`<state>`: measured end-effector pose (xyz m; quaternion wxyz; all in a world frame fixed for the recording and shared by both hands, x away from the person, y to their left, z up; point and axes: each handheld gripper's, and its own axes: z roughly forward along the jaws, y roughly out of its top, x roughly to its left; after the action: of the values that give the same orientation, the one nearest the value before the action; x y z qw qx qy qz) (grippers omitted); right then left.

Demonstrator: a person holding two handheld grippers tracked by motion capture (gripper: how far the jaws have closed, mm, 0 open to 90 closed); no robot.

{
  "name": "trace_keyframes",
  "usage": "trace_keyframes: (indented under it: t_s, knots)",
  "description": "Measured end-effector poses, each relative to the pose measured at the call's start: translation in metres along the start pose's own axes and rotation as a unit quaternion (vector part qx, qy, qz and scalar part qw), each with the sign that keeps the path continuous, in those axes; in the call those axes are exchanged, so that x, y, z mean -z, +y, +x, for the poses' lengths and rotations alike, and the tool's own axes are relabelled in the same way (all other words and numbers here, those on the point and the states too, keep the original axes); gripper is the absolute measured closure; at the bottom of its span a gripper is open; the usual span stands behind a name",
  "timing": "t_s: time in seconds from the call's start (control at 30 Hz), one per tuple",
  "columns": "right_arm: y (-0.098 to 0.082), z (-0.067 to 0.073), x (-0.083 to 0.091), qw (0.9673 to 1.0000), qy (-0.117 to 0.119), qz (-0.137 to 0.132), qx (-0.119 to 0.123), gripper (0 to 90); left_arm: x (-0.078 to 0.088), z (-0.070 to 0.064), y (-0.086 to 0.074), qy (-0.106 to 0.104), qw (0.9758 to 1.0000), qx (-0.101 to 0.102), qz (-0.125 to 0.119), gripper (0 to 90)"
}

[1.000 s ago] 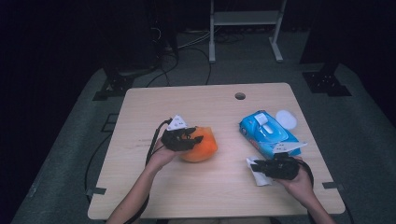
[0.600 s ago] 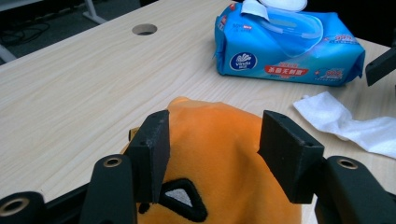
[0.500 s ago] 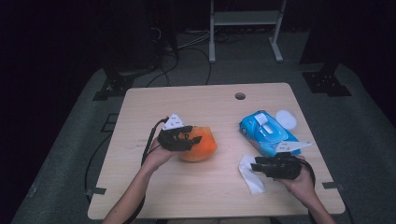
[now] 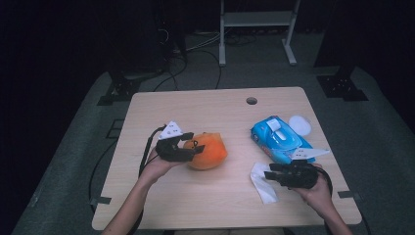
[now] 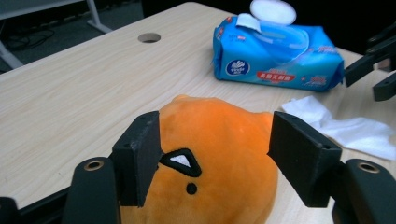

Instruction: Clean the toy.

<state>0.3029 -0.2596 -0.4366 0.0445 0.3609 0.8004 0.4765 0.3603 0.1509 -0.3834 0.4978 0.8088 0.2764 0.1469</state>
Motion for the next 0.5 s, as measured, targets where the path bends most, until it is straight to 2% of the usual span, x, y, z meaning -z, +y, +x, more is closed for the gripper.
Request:
trace_keyframes:
  t_s: [0.23, 0.5]
  knots:
    - [-0.001, -0.003, 0.003, 0.9999, -0.002, -0.006, -0.008, 50.1, 0.008, 0.001, -0.005, 0.003, 1.0, 0.005, 0.003, 30.4]
    - [-0.002, -0.003, 0.004, 0.9999, -0.004, -0.006, -0.007, 49.7, 0.016, 0.001, -0.011, 0.01, 0.9998, 0.014, 0.004, 24.6]
